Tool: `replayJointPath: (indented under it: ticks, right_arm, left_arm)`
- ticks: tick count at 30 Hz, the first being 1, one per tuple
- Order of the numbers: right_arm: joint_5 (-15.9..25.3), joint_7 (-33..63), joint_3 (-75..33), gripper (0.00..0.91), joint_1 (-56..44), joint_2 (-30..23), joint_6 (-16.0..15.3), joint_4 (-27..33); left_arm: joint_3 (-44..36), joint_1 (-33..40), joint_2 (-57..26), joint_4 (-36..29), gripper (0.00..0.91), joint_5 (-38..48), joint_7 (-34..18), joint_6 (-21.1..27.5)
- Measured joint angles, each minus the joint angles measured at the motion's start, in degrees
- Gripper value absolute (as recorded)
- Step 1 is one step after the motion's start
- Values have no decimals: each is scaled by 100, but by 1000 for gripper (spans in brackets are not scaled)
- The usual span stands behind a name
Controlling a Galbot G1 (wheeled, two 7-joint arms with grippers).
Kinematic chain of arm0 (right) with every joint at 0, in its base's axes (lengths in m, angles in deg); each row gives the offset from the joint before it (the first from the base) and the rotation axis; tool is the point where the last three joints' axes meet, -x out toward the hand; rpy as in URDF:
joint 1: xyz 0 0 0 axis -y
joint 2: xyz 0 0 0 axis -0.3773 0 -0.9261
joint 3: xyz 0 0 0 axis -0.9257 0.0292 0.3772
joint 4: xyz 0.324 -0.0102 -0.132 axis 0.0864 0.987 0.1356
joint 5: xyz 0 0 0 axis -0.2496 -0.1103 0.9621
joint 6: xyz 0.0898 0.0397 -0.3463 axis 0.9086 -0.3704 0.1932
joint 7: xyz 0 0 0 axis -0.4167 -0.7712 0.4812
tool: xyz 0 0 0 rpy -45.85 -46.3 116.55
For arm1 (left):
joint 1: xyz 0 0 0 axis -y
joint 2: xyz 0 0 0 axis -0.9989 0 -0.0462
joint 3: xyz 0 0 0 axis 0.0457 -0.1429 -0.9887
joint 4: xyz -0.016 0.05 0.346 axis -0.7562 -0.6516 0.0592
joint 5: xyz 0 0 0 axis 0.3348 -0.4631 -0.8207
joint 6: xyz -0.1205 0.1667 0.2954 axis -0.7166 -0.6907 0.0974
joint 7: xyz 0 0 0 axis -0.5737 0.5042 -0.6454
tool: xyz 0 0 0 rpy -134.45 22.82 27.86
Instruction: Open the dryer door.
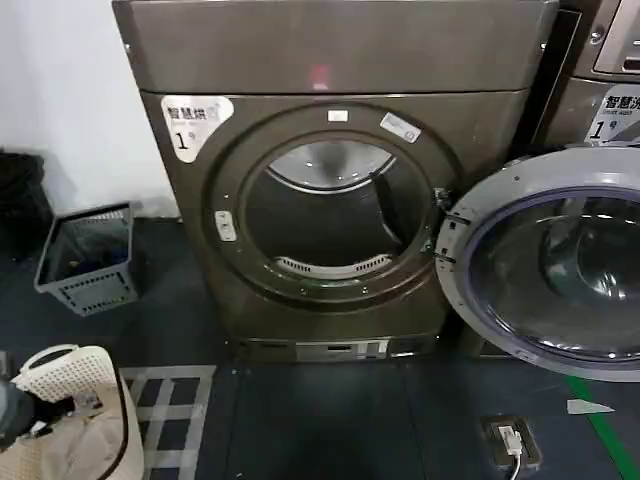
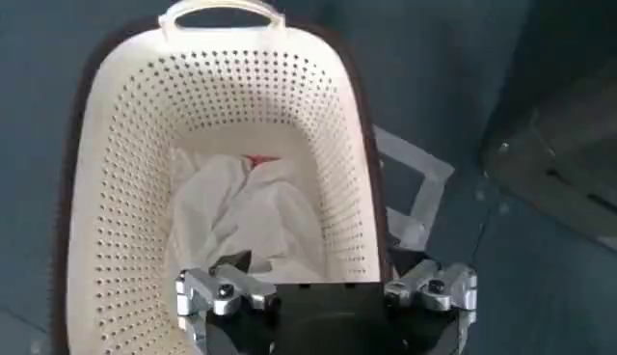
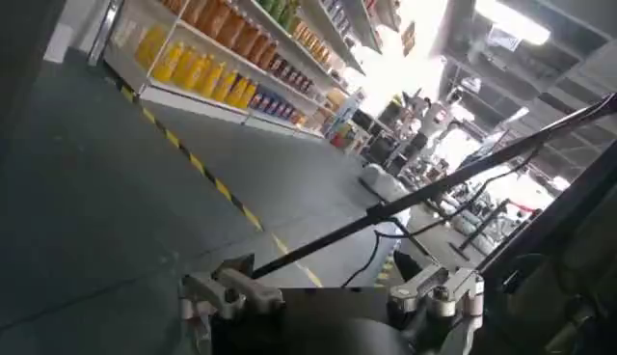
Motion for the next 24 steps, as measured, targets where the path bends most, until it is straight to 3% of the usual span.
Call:
replayJointPath:
  ticks: [24]
  right_arm:
    - [180,-36,-66,907,58,-53,21,88]
  left_arm:
    - [50,-52,-43,460,907,751,-412,0]
